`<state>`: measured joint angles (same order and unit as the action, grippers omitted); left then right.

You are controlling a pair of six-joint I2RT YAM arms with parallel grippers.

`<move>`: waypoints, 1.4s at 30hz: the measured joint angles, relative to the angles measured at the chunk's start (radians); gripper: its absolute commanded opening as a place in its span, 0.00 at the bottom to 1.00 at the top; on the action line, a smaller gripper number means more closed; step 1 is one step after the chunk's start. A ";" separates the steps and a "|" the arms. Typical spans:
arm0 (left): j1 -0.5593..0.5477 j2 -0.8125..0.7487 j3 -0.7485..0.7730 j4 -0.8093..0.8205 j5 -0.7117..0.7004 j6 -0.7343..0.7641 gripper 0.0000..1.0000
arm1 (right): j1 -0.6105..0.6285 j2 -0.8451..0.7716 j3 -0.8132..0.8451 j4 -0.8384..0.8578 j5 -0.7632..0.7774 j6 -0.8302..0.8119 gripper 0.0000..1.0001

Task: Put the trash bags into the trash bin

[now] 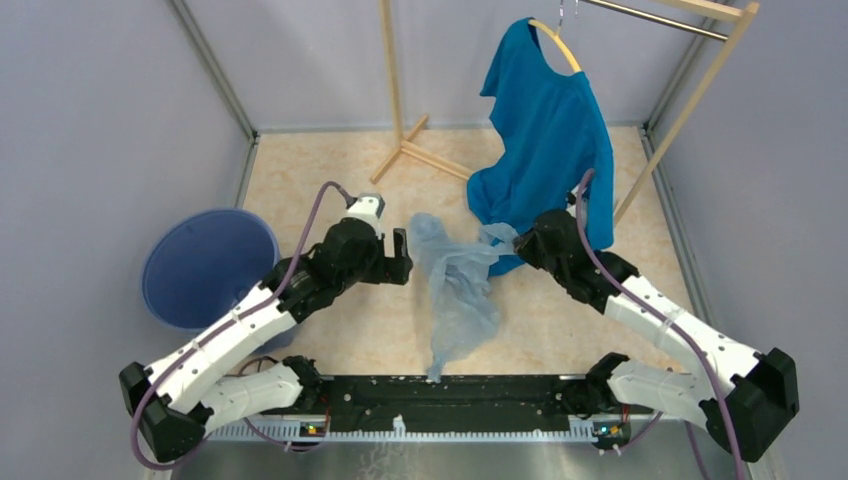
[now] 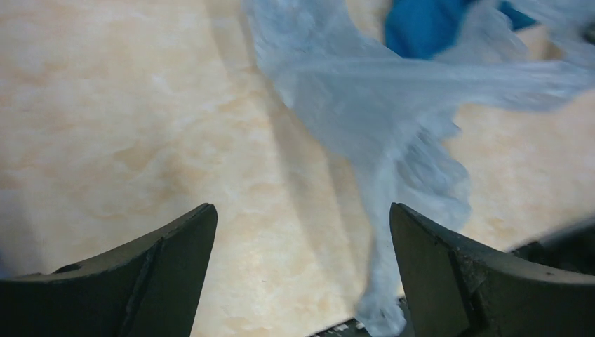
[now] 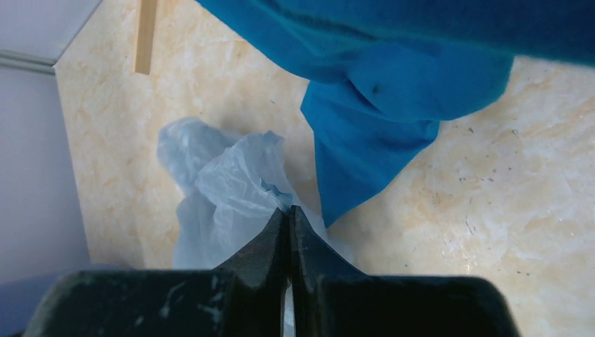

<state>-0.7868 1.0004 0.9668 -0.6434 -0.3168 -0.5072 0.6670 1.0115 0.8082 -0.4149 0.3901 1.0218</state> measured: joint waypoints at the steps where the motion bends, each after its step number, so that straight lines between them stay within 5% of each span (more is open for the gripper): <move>1: 0.001 -0.017 -0.009 0.000 0.049 -0.008 0.98 | 0.000 0.004 0.000 -0.006 0.008 0.005 0.00; 8: -0.036 -0.206 -0.300 0.205 0.463 -0.129 0.98 | 0.000 0.031 0.000 -0.020 0.024 0.016 0.02; 14: -0.181 -0.059 -0.410 0.349 0.485 -0.265 0.89 | 0.000 0.031 0.000 -0.005 -0.010 -0.019 0.07; 16: -0.189 0.013 -0.412 0.393 0.455 -0.295 0.73 | 0.000 0.030 -0.002 0.017 -0.036 -0.049 0.08; 20: -0.190 0.134 -0.419 0.454 0.407 -0.332 0.23 | 0.000 0.005 -0.013 0.048 -0.086 -0.120 0.10; 25: -0.192 0.143 -0.399 0.325 0.247 -0.351 0.03 | 0.000 -0.047 -0.024 0.060 -0.158 -0.278 0.11; 30: -0.191 0.037 -0.313 0.110 0.048 -0.337 0.00 | 0.000 -0.092 -0.035 0.045 -0.248 -0.433 0.30; 36: -0.191 -0.068 -0.283 -0.009 -0.038 -0.309 0.00 | 0.004 -0.084 -0.011 -0.079 -0.503 -0.589 0.74; 42: -0.191 -0.109 -0.283 -0.046 -0.036 -0.283 0.00 | 0.014 -0.129 0.110 -0.188 -0.579 -0.750 0.80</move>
<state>-0.9779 0.8917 0.6834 -0.6891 -0.3531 -0.7906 0.6815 0.8822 0.9180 -0.6025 -0.1894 0.2722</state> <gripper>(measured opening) 0.006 0.796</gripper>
